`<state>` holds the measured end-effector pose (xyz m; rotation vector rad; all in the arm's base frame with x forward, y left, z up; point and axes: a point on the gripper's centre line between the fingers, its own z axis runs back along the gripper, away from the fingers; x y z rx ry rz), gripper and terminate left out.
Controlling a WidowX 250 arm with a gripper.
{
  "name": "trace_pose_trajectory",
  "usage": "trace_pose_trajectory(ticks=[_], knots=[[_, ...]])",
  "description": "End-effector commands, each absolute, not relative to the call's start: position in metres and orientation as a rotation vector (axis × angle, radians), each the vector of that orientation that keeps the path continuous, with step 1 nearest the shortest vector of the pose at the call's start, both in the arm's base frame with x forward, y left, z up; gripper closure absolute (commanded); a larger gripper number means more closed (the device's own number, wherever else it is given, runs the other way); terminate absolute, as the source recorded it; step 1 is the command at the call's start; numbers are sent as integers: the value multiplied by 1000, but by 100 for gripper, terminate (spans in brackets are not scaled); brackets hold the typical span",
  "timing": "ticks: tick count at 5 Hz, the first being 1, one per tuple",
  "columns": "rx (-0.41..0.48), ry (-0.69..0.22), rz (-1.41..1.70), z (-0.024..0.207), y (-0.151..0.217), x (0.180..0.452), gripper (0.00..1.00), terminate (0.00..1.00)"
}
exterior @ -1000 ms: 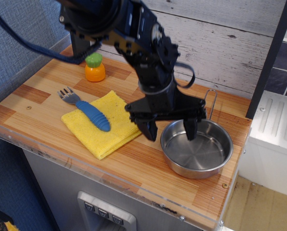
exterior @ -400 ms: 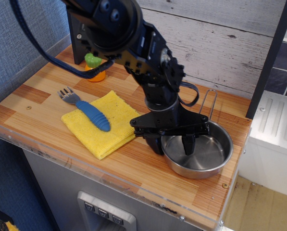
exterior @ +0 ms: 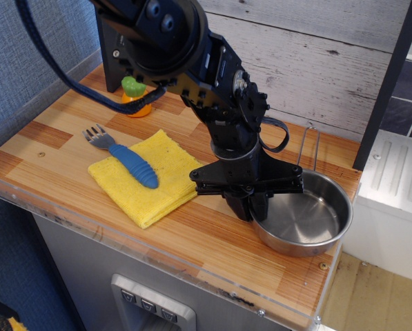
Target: Move the pot towards the top of the counter.
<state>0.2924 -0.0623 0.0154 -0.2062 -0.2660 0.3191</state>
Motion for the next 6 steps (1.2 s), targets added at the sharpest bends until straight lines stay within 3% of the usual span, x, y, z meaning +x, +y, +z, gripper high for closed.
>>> trace_pose_trajectory(ticks=[1, 4, 6], knots=[[-229, -323, 319, 35, -72, 291, 100, 0], [-186, -479, 672, 90, -78, 277, 100, 0], [-130, -597, 1089, 113, -49, 268, 100, 0]])
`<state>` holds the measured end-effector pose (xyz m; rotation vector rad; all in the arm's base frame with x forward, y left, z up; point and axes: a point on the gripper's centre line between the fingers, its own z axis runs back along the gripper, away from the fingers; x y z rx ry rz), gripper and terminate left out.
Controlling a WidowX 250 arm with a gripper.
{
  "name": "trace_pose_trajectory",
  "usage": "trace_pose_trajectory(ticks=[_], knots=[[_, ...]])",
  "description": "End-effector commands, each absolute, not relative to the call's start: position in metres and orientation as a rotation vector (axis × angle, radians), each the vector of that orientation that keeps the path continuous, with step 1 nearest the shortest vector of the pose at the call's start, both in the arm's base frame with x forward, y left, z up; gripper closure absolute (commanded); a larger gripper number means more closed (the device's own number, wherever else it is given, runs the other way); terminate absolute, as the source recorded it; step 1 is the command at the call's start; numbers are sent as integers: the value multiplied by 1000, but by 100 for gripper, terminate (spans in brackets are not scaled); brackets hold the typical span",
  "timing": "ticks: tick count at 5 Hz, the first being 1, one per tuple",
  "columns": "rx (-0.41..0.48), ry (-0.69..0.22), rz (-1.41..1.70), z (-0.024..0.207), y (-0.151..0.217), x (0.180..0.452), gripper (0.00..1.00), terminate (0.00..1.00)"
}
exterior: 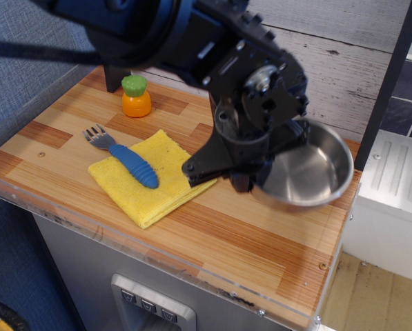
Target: Move the pot towards the top of the counter.
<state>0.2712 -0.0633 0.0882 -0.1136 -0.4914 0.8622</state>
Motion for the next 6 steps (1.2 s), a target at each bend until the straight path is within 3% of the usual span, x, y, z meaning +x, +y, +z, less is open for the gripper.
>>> trace_pose_trajectory(ticks=[1, 2, 6], knots=[[-162, -627, 1213, 109, -35, 269, 100, 0], [-173, -633, 1300, 103, -30, 274, 100, 0], [-274, -568, 1491, 43, -30, 331, 100, 0]])
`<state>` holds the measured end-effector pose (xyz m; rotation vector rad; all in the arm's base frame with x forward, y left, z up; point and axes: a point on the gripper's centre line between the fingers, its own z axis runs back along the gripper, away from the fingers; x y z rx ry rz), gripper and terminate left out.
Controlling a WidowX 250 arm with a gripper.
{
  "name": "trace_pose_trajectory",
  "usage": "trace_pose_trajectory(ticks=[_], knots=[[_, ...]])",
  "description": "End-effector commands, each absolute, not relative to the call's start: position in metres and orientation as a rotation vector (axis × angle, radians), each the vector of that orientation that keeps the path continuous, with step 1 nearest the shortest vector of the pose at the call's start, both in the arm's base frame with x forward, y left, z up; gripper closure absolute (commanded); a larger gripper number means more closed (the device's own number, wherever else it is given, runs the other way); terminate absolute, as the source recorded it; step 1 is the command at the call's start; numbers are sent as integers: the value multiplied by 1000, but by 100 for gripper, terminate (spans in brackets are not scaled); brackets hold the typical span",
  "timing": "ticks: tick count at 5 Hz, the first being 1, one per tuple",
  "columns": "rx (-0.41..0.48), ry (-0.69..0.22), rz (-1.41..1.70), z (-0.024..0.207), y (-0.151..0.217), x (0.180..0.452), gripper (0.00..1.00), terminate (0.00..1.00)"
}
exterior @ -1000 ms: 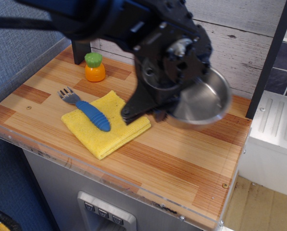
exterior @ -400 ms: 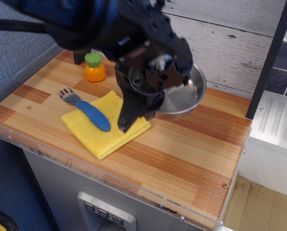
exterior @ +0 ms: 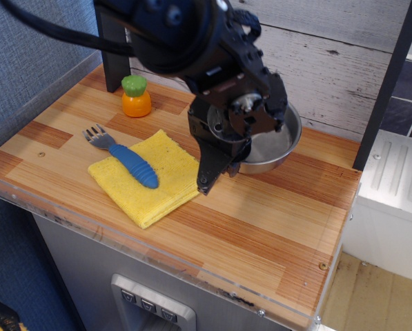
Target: Move the pot towards the top of the counter.
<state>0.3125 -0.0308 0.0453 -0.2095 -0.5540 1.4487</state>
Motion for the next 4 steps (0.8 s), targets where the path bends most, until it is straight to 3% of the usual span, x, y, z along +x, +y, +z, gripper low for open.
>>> trace_pose_trajectory(ticks=[1, 3, 4], knots=[[-280, -555, 1518, 32, -28, 343, 100, 0], [-279, -513, 1551, 24, -33, 352, 100, 0], [-300, -473, 1554, 24, -35, 348, 0, 0]])
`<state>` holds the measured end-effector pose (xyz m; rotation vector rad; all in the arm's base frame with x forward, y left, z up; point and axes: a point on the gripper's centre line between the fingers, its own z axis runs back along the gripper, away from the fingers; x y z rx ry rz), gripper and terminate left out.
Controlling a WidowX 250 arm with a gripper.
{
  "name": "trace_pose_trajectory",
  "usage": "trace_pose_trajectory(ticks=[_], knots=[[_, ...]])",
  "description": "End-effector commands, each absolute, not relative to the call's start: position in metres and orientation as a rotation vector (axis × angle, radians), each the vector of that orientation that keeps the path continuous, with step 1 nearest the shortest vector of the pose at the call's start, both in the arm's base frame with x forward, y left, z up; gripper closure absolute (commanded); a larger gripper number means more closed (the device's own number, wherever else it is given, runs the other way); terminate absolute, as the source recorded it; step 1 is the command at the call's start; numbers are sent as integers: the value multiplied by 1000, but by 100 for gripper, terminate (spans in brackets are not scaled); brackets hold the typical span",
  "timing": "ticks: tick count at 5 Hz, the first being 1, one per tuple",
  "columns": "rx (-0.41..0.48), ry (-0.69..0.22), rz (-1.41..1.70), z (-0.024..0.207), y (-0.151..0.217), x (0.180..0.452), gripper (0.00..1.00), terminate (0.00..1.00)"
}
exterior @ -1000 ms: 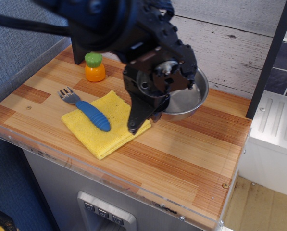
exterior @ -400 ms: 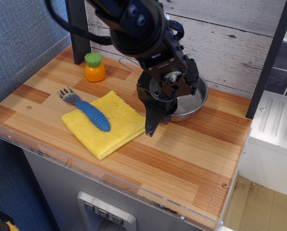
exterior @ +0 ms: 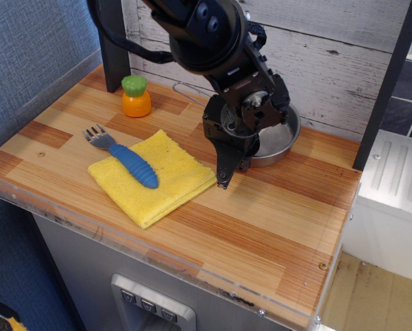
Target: Move the pot towards the top of the counter.
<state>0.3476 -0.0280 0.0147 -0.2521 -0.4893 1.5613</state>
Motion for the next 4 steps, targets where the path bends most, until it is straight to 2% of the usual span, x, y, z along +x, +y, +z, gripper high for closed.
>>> trace_pose_trajectory(ticks=[1, 4], knots=[[-303, -456, 1549, 25, -35, 344, 0, 0], [-323, -476, 1538, 32, -39, 343, 0, 0]])
